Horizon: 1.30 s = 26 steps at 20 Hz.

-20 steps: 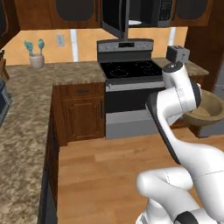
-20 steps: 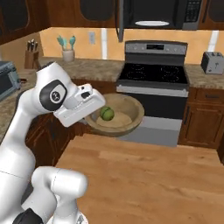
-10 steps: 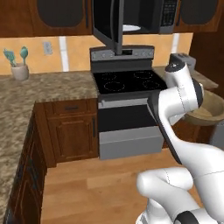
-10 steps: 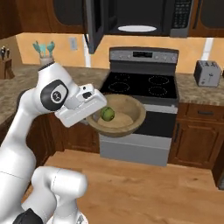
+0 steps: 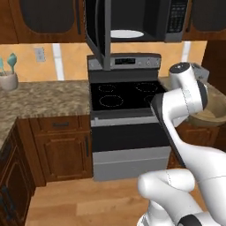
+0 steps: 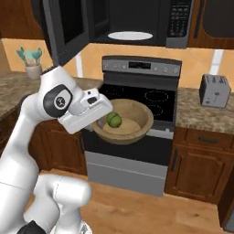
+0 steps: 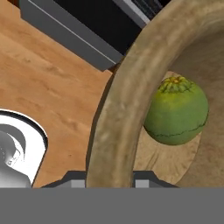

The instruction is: Pick the lime from the sink and place it in the bowl. Then pick the bowl and place it in the microwave. Then close the microwave door and press the start button.

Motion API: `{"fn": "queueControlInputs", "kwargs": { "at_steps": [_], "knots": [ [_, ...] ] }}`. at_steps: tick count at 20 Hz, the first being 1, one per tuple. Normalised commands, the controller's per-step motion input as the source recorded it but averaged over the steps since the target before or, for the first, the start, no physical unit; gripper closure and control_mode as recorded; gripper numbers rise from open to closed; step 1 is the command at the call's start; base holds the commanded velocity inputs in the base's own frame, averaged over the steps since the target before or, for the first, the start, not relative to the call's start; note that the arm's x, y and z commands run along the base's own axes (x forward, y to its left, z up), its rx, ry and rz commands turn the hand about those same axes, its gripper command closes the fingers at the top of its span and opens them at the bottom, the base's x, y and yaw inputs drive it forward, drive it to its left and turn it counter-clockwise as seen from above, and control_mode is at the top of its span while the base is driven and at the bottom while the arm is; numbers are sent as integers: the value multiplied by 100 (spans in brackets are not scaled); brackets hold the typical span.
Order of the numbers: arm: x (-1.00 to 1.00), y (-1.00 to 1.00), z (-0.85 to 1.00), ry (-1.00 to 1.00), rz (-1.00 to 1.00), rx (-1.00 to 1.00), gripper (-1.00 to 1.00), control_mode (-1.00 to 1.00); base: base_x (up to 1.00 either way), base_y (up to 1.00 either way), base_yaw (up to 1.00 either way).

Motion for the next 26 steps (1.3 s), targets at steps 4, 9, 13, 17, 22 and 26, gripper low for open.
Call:
{"fn": "queueControlInputs", "kwargs": {
  "at_steps": [4, 9, 13, 17, 22, 26],
  "knots": [
    [0, 0, 0, 0, 0, 0, 100, 100, 96, -36, 17],
    [0, 0, 0, 0, 0, 0, 100, 100, 88, -34, 17],
    [0, 0, 0, 0, 0, 0, 100, 100, 58, -35, 5],
    [0, 0, 0, 0, 0, 0, 100, 100, 72, -6, -11],
    [0, 0, 0, 0, 0, 0, 100, 100, 60, -3, -16],
    [0, 0, 0, 0, 0, 0, 100, 100, 45, -1, -20]
  ]
}}
